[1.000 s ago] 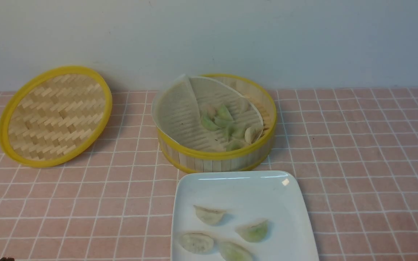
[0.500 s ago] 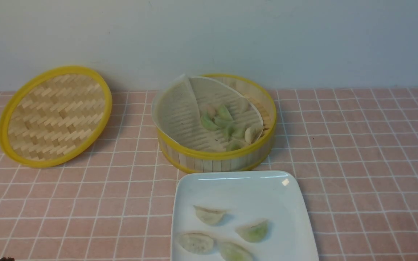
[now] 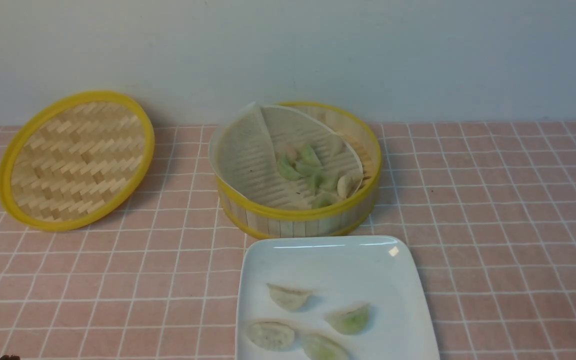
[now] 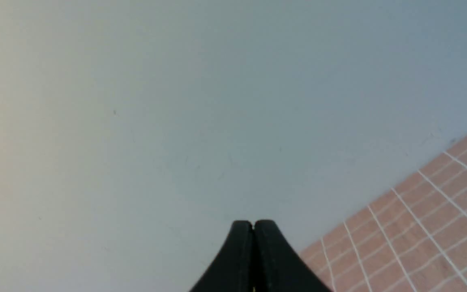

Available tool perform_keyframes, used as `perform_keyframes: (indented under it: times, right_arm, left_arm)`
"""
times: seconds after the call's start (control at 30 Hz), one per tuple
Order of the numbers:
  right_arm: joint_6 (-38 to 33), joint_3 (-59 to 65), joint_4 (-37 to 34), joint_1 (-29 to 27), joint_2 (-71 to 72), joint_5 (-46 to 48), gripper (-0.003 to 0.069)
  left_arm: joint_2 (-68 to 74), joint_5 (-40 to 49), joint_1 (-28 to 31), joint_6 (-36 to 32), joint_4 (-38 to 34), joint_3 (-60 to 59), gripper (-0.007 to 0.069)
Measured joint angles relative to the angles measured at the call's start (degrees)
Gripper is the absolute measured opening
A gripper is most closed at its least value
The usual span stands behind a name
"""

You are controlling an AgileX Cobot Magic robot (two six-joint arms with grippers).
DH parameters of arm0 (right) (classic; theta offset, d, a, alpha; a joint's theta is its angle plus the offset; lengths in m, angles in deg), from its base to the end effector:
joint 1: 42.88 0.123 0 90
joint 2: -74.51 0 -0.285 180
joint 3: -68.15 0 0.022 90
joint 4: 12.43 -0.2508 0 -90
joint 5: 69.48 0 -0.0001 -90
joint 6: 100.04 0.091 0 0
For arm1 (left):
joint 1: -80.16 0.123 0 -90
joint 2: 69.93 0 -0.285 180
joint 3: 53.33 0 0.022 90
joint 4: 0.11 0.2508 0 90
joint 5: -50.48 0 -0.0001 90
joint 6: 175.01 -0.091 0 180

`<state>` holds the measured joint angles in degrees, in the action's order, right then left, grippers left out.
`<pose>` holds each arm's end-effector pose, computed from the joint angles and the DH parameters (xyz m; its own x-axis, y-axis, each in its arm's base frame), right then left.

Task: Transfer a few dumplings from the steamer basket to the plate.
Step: Use the right arm to grab a dumpling from inside the steamer

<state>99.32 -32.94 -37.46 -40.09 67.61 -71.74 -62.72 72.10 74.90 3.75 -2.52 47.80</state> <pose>0.0561 0.0013 0.2073 0.0551 0.7027 -0.7093 -0.0988 0.7107 0.6965 0.0523 -0.0062 0.1701 -0.3043 0.0105 -0.9525 0.1011 0.9947 -0.0213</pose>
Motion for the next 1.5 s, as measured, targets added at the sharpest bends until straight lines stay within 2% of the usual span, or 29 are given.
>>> perform_keyframes:
  times: [0.13,0.27,0.37,0.57,0.7,0.8,0.9,1.1,1.33,1.5]
  right_arm:
    - [1.3,-0.4,-0.6,0.1,0.0,-2.7,-0.0015]
    - [-0.2,-10.3,4.0,1.0,-5.2,10.6,-0.0015]
    - [-6.0,-25.4,9.1,2.6,-19.7,26.1,-0.0015]
    - [-17.8,-46.5,10.7,3.0,-48.6,46.9,-0.0015]
    - [-23.7,-60.8,9.3,3.5,-66.1,55.2,-0.0015]
    - [-25.0,-69.2,9.2,6.0,-75.8,59.4,-0.0013]
    - [-24.4,-77.6,10.9,11.5,-85.4,63.0,-0.0013]
    - [-18.9,-93.0,17.9,20.7,-100.8,71.7,-0.0010]
    - [-14.7,-109.3,19.9,26.6,-115.5,73.1,-0.0002]
    - [-12.1,-120.5,20.2,28.3,-125.3,73.2,0.0059]
  left_arm:
    - [0.0,0.1,0.0,0.0,0.0,0.0,-0.0006]
    - [0.0,0.1,0.0,0.0,0.0,0.0,-0.0006]
    - [0.0,0.1,0.0,0.0,0.0,0.0,-0.0006]
    - [0.0,0.1,0.0,0.0,0.0,0.0,-0.0006]
    - [0.0,0.1,0.0,0.0,0.0,0.0,-0.0006]
    - [0.0,0.1,0.0,0.0,0.0,0.0,-0.0006]
    - [0.0,0.1,0.0,0.0,0.0,0.0,-0.0006]
    - [0.0,0.1,0.0,0.0,0.0,0.0,-0.0006]
    - [0.0,0.1,0.0,0.0,0.0,0.0,-0.0006]
    - [0.0,0.1,0.0,0.0,0.0,0.0,-0.0006]
